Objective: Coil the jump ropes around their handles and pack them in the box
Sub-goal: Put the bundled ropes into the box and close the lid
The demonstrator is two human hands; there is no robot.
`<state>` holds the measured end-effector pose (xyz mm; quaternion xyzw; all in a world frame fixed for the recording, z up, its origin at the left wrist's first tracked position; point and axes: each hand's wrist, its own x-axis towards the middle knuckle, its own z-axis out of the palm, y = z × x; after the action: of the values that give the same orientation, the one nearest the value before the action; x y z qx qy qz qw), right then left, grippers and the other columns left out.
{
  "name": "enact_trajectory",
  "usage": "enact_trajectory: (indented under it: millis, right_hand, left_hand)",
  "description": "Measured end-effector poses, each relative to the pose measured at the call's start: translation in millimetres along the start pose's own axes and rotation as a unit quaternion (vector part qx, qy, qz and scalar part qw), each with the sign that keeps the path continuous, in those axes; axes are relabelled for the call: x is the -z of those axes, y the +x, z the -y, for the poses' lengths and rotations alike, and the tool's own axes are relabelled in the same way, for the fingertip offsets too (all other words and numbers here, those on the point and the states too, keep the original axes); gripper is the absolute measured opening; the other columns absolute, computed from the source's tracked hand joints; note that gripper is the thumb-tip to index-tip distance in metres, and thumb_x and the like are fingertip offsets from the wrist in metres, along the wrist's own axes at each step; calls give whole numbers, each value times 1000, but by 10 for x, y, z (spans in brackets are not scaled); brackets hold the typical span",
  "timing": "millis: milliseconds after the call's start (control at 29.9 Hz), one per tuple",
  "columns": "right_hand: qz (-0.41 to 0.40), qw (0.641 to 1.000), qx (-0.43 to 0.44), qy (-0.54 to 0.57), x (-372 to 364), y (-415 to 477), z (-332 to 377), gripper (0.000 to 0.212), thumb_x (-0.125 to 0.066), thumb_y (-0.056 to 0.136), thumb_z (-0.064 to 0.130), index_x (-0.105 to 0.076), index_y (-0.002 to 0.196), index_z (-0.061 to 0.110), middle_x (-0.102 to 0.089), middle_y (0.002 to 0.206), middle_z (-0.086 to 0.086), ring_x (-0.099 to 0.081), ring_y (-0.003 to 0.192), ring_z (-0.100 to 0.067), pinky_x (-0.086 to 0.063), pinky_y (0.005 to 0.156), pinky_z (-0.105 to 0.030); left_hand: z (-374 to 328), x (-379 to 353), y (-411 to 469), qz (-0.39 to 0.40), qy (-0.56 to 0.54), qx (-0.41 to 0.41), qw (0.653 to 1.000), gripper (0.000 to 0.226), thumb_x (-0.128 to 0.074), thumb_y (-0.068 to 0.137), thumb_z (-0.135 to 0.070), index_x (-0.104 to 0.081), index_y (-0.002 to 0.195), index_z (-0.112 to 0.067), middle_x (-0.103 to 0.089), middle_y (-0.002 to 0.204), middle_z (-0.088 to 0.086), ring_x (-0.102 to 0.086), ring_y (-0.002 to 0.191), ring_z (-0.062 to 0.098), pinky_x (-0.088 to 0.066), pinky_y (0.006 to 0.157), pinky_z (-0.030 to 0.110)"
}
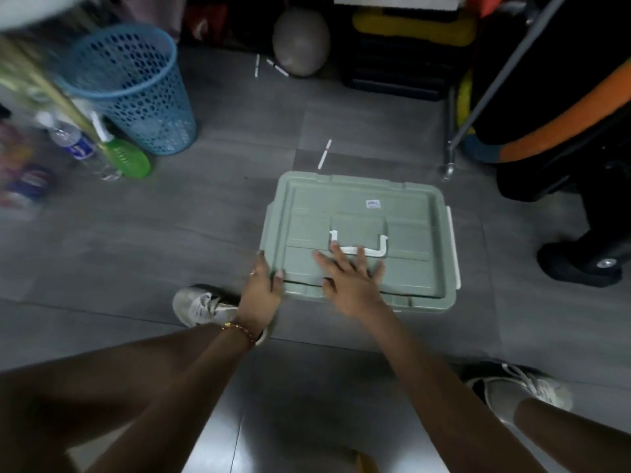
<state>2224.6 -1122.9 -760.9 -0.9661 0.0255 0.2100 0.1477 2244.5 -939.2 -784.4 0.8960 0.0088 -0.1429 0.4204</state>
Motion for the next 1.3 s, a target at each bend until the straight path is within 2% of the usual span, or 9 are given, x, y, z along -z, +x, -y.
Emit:
enact_trajectory:
  millis: [100, 234, 401, 468, 568, 668, 802, 1102, 1302]
  right_hand:
    - [10, 997, -70, 10, 66, -61, -118, 64, -38, 94, 56, -11, 149, 38, 11, 159, 6, 10, 145, -35, -3, 108, -67]
    - [30, 987, -158, 1, 81, -75, -278, 97, -48, 83, 67, -1, 150, 16, 21, 157, -9, 15, 144, -35, -3, 109, -66]
    - [36, 984, -170, 35, 119, -125, -517, 101, -52, 82, 66, 3, 150, 16, 27, 155, -6, 23, 142, -31, 6, 109, -63]
    - [26, 985, -168, 36, 73, -154, -533, 101, -52, 82, 65, 3, 150, 16, 27, 155, -6, 23, 142, -30, 8, 109, -62]
    - [19, 986, -166, 23, 25, -152, -533, 102, -51, 82, 66, 4, 150, 15, 28, 154, -7, 23, 142, -31, 9, 109, -63]
    - [22, 986, -166, 17, 28, -138, -540, 101, -48, 82, 68, 4, 150, 14, 29, 154, -8, 25, 141, -31, 9, 108, -63]
    - [28, 986, -163, 15, 48, -140, -553, 100, -45, 82, 70, 3, 151, 16, 31, 153, -8, 27, 141, -30, 11, 107, -64]
    - [38, 988, -148, 18, 50, -150, -585, 94, -44, 83, 70, 2, 151, 23, 32, 152, -7, 28, 140, -32, 12, 106, -64]
    - [33, 996, -69, 55, 115, -200, -629, 78, -56, 82, 60, -12, 146, 47, 30, 153, 5, 29, 139, -34, 13, 106, -65]
  left_hand:
    - [-30, -218, -18, 59, -37, -21, 997, 57, -44, 97, -32, -23, 146, -12, -25, 151, 14, -22, 140, 27, -14, 111, 21]
    - [-165, -514, 53, 48, -171, 54, 983, 37, -58, 83, -50, -47, 109, -26, -45, 125, 12, -41, 124, 27, -36, 105, 41]
    - [-287, -713, 191, 154, -377, 221, 886, 102, -77, 73, -33, -8, 145, -14, -51, 114, -1, -54, 101, 15, -45, 92, 33]
    - [-300, -758, 207, 163, -402, 229, 871, 51, -69, 83, -20, -34, 120, -19, -57, 89, -1, -57, 79, 14, -49, 78, 30]
    - [-326, -816, 168, 95, -401, 173, 894, 21, -66, 84, -7, -48, 92, -13, -60, 78, 5, -58, 71, 19, -50, 69, 32]
    - [-343, -814, 190, 53, -369, 91, 924, 28, -66, 80, 3, -54, 106, -2, -64, 79, 4, -60, 70, 18, -53, 60, 23]
    - [-458, -839, 217, 22, -220, -22, 975, 56, -60, 68, -28, -53, 117, -4, -50, 111, 9, -45, 108, 20, -43, 91, 19]
    - [-517, -940, 65, -29, -218, -17, 975, 61, -66, 84, -13, -40, 139, -21, -60, 121, 3, -59, 108, 13, -54, 85, 26]
    - [-502, -972, 71, -52, -73, -58, 994, 65, -58, 90, -19, -25, 146, -8, -28, 152, 11, -21, 142, 20, -17, 117, 44]
